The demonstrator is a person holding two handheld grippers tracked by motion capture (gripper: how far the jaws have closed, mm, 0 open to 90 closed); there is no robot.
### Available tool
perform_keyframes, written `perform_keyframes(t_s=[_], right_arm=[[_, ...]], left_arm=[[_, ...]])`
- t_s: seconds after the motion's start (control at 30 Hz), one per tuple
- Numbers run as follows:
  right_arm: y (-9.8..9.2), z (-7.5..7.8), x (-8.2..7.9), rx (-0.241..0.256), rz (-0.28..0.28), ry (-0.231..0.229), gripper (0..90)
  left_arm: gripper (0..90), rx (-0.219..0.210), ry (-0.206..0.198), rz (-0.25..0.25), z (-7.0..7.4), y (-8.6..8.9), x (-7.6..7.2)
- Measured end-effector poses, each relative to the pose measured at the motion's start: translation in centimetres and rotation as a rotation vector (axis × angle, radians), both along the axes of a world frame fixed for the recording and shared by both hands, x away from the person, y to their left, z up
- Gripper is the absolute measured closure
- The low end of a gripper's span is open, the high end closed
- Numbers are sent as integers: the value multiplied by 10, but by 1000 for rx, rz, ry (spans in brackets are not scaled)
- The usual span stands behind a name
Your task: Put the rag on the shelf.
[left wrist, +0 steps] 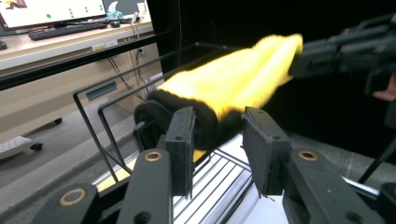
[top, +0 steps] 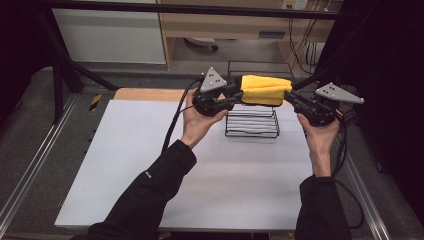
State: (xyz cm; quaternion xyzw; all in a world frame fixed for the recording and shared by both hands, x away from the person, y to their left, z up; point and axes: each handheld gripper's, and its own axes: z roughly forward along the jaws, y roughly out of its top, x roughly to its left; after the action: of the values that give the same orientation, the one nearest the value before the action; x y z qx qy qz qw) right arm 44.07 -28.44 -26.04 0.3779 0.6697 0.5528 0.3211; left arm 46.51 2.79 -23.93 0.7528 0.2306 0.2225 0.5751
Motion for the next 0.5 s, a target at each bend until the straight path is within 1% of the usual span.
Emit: perform_keyframes(t_s=[0.1,0.17,0.2,0.27,0.33,0.37,0.4,0.43,0.5], right_arm=[[0,-3,-1,-9,0,5,817],[0,-5,-1,-14,2,8,815],[0,-5,-1,-14,2,8,815],[1,-6,-1,-15,1,5,814],[1,-7,-2,-14,1,4,812],[1,-8,-2,-11,2,4,808],[1,-8,-2,-11,2,4,808],[1,-10,-2,-12,3,4,799],[1,-11,-3,-14,2,5,794]], left_arm=[[640,-26,3,19,12,5,1],[699,-45,13,24,19,6,4],[699,-45,18,25,21,4,6],[755,-34,39,23,23,-1,10],[795,-23,61,19,22,-8,14],[819,-13,68,18,20,-12,16],[819,0,76,17,18,-16,18],[845,13,86,16,16,-19,20],[859,44,97,9,10,-25,22]])
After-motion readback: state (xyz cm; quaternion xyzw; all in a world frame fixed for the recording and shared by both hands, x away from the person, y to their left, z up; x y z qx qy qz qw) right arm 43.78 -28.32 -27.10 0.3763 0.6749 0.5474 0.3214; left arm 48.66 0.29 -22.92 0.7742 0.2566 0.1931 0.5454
